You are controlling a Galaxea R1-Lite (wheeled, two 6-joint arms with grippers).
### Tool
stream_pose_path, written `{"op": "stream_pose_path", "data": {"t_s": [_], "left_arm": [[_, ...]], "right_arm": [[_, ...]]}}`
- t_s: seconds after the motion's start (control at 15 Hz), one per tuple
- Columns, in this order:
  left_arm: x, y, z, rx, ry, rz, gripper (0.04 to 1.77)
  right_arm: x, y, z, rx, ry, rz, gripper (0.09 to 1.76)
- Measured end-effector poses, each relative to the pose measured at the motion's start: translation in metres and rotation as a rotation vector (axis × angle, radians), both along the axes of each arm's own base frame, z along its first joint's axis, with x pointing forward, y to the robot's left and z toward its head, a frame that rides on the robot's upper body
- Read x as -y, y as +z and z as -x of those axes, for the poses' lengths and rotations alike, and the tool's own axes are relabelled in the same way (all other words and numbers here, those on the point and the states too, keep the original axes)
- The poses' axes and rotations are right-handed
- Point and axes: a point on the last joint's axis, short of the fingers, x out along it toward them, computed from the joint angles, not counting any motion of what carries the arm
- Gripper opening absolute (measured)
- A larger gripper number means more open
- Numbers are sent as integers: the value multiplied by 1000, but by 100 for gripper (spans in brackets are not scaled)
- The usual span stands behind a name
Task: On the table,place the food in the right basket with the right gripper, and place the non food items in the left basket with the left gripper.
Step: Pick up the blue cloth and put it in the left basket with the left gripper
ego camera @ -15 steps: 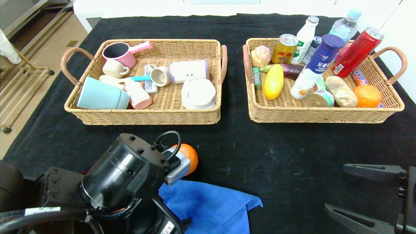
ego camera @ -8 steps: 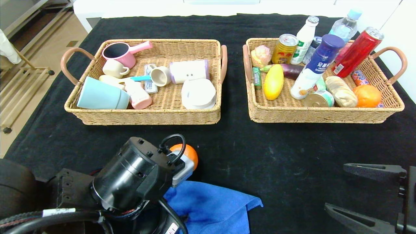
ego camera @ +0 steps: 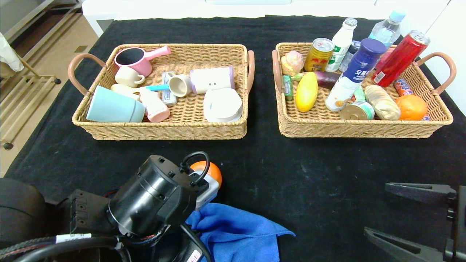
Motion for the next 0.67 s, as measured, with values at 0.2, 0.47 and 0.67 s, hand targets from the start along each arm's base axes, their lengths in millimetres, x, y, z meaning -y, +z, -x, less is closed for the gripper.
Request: {"op": "stream_pose_path", "data": {"t_s": [0.2, 0.47, 0.67], "left_arm": [[1, -1, -1, -2, -1, -4, 13], [2, -1, -2, -1, -1, -4, 13], [2, 2, -2, 6, 5, 13, 13]], "right_arm": [[0, 0, 0, 0, 0, 0, 171], [0, 0, 0, 0, 0, 0, 171], [0, 0, 0, 0, 0, 1, 171]]}}
